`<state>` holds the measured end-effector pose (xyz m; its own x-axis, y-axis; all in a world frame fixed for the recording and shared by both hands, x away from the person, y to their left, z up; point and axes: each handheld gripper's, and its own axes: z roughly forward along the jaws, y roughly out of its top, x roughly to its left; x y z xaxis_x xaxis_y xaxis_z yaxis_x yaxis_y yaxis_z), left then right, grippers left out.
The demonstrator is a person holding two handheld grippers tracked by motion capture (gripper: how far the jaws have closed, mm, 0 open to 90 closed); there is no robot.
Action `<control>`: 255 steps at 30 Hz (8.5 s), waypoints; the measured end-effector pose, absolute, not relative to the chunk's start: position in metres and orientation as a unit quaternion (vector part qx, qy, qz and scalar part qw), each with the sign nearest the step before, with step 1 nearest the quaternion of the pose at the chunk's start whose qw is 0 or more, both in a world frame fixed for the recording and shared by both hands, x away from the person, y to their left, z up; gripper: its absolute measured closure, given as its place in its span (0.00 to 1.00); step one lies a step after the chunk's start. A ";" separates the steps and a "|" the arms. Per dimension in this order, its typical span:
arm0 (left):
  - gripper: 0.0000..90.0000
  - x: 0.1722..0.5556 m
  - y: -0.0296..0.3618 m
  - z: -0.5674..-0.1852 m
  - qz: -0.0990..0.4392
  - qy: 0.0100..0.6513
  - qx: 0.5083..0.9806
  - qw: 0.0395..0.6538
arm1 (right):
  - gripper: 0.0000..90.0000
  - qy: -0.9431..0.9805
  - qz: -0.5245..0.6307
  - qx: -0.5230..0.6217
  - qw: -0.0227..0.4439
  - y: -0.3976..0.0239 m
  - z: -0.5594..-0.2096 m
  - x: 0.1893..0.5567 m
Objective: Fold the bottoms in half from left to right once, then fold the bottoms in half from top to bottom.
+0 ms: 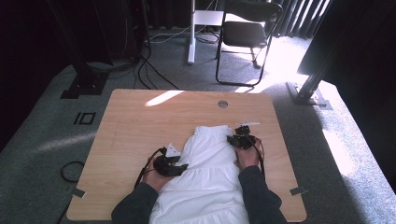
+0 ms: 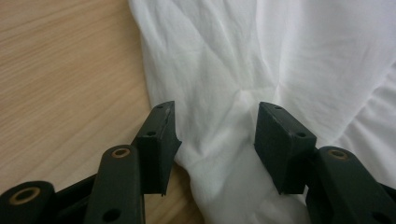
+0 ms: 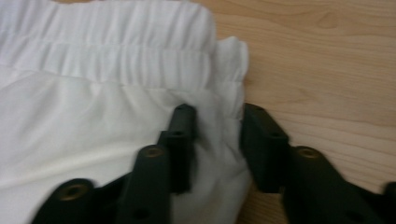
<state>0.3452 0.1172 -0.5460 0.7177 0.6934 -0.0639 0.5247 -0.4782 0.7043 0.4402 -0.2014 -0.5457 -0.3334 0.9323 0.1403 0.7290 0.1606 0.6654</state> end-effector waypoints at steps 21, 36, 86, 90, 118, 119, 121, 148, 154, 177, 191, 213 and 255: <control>0.58 0.428 0.089 -0.547 0.141 0.417 0.827 0.350 | 0.86 0.753 0.352 0.534 0.154 -0.172 -0.550 0.424; 0.50 0.377 0.125 -0.546 0.132 0.420 0.828 0.347 | 0.86 0.780 0.361 0.489 0.148 -0.146 -0.552 0.395; 0.32 0.411 0.104 -0.548 0.122 0.413 0.830 0.355 | 0.86 0.776 0.370 0.494 0.133 -0.153 -0.552 0.402; 0.43 0.409 0.101 -0.547 0.136 0.407 0.836 0.342 | 0.85 0.778 0.366 0.493 0.135 -0.153 -0.551 0.402; 0.67 0.407 0.096 -0.546 0.131 0.401 0.840 0.343 | 0.22 0.788 0.323 0.512 0.115 -0.147 -0.545 0.422; 0.64 0.407 0.097 -0.545 0.129 0.404 0.839 0.340 | 0.29 0.796 0.306 0.505 0.133 -0.142 -0.544 0.420; 0.54 0.406 0.099 -0.543 0.127 0.417 0.837 0.330 | 0.36 0.804 0.281 0.500 0.159 -0.138 -0.543 0.417; 0.95 0.438 0.107 -0.501 0.105 0.391 0.838 0.365 | 0.91 0.774 0.355 0.513 0.108 -0.162 -0.519 0.432; 0.94 0.454 0.109 -0.445 0.159 0.363 0.818 0.416 | 0.91 0.759 0.398 0.489 0.165 -0.167 -0.461 0.445; 0.92 0.318 0.123 -0.437 0.134 0.267 0.835 0.462 | 0.91 0.766 0.472 0.400 0.175 -0.194 -0.435 0.316; 0.91 0.277 0.115 -0.542 0.058 0.294 0.887 0.351 | 0.90 0.826 0.361 0.420 0.108 -0.182 -0.544 0.258; 0.89 0.420 0.105 -0.536 0.127 0.332 0.877 0.322 | 0.90 0.815 0.323 0.457 0.153 -0.159 -0.542 0.392; 0.92 0.326 0.136 -0.410 0.129 0.280 0.817 0.487 | 0.90 0.769 0.490 0.366 0.185 -0.191 -0.419 0.317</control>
<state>0.3265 0.1364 -0.4101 0.8098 0.5835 -0.0613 0.3319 -0.3694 0.8680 0.3174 -0.1915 -0.4192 -0.6631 0.7448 0.0747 0.3822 0.2511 0.8893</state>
